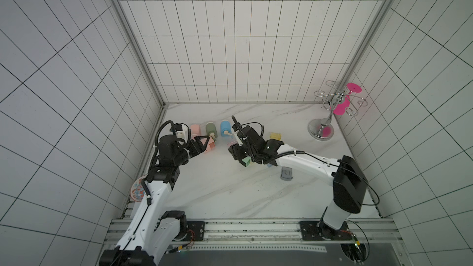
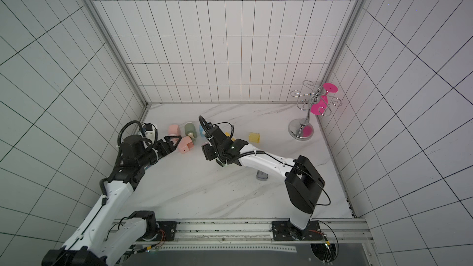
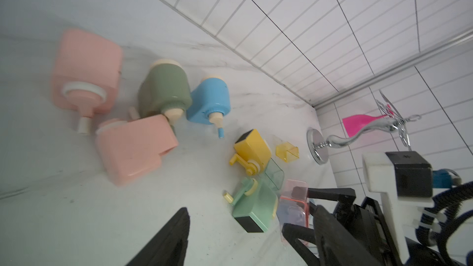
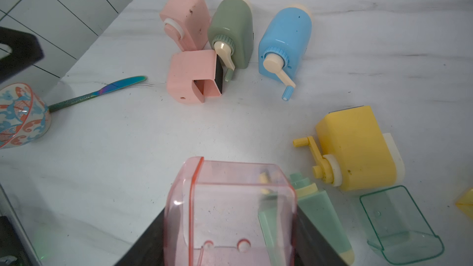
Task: Put the tray back into the pencil sharpener
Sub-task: Pick up the container from the center of the board.
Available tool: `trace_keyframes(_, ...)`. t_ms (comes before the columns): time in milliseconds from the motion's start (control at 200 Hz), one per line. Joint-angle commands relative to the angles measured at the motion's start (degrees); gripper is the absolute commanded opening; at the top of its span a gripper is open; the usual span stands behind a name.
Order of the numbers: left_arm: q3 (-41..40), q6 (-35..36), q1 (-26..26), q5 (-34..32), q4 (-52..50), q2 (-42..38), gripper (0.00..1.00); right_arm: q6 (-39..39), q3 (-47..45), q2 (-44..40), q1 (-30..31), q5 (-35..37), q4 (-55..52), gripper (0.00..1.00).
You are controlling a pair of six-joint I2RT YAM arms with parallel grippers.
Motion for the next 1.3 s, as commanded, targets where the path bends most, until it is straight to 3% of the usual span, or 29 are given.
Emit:
trace_keyframes(0, 0.9, -5.9, -5.4, 1.7, 1.1, -1.2, 0.79, -4.9, -10.0, -6.5, 1.4, 1.4, 13.7, 0.42)
trace_keyframes(110, -0.7, -12.6, -9.1, 1.5, 2.9, -3.7, 0.81, -5.9, -17.2, -12.8, 1.6, 0.9, 19.7, 0.41)
trace_keyframes(300, -7.6, -34.2, -13.9, 1.4, 18.2, -10.1, 0.88, -6.8, -27.9, -20.9, 2.2, -3.4, 34.0, 0.40)
trace_keyframes(415, -8.1, -41.6, -16.2, 1.0, 22.1, -12.0, 0.93, -7.2, -31.3, -24.5, 2.4, -5.3, 40.2, 0.40)
trace_keyframes(675, -7.0, -47.3, -23.2, 3.0, 24.2, -10.5, 0.95, -8.2, -35.5, -27.5, 2.7, -13.3, 53.5, 0.40)
trace_keyframes(810, -8.5, -50.4, -25.7, 2.6, 30.1, -10.4, 0.97, -9.5, -35.8, -27.1, 3.0, -17.1, 56.0, 0.41)
trace_keyframes(975, -7.8, -51.1, -26.5, 5.8, 30.4, -9.5, 0.97, -12.3, -36.3, -26.5, 3.0, -19.4, 58.7, 0.40)
trace_keyframes(1194, -9.2, -50.0, -26.9, 4.0, 25.0, -11.6, 0.97, -14.3, -36.1, -26.0, 3.0, -20.8, 61.0, 0.41)
trace_keyframes(1294, -9.9, -51.2, -27.4, 4.0, 27.5, -11.2, 0.97, -14.3, -35.9, -25.2, 3.0, -21.6, 62.2, 0.40)
